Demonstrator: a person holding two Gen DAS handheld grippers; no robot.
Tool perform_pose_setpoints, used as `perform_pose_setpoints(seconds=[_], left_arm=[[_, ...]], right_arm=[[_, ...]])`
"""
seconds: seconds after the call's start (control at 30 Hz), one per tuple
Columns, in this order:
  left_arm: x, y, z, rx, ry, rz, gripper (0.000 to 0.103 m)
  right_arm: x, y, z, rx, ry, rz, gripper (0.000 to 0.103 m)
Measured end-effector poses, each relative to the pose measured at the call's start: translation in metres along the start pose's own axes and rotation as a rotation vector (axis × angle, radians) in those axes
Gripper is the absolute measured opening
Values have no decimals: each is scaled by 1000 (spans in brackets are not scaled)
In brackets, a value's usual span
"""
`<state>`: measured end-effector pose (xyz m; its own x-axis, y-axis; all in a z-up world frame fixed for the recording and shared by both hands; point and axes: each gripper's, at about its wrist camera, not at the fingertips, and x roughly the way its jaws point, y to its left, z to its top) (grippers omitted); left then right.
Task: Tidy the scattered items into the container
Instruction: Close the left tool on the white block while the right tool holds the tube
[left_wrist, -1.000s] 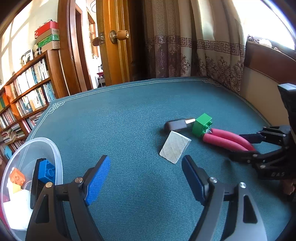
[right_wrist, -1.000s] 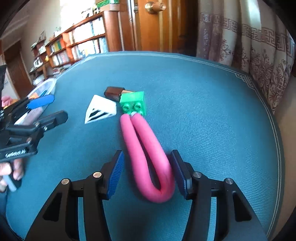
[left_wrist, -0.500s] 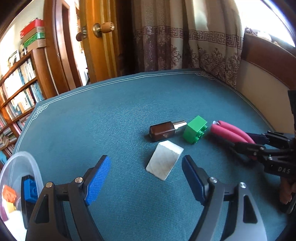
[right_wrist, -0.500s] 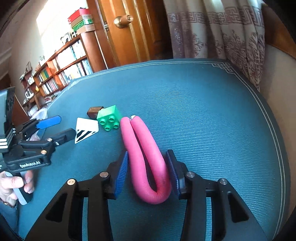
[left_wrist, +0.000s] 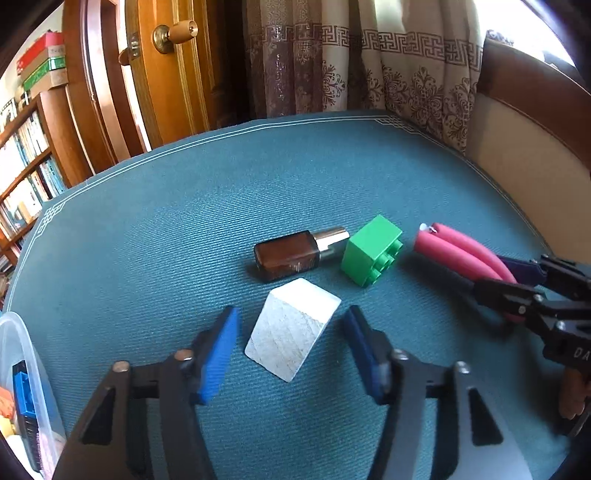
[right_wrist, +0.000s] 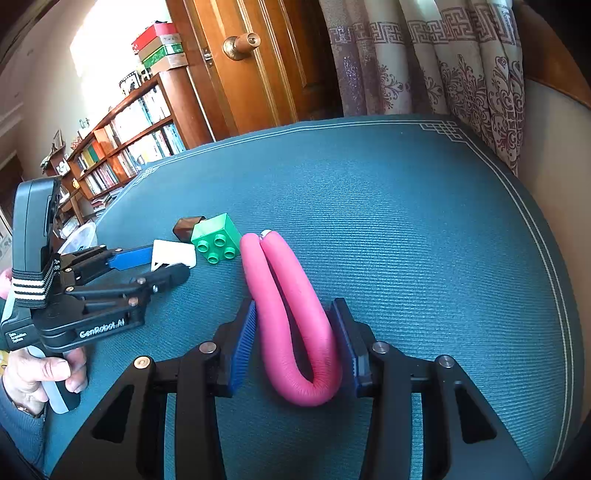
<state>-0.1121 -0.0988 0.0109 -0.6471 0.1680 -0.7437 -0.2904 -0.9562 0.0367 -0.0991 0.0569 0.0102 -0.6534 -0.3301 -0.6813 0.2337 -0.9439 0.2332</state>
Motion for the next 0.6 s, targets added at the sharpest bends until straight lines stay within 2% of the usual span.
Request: perform_pose_setpoints(seconds=[0.2,0.43,0.6], left_arm=[[-5,-1,-6,-14,-14,6,39],[-25,1,-18,-53,-50,22,37],[-41,3,-24,-76,-84,47,37]], right_arm=[[-2,-1,-2,4,-4,-2,44],[-4,8,-5,-8,-14,-50,44],[-7,23,-8,-51,-27,-167,44]])
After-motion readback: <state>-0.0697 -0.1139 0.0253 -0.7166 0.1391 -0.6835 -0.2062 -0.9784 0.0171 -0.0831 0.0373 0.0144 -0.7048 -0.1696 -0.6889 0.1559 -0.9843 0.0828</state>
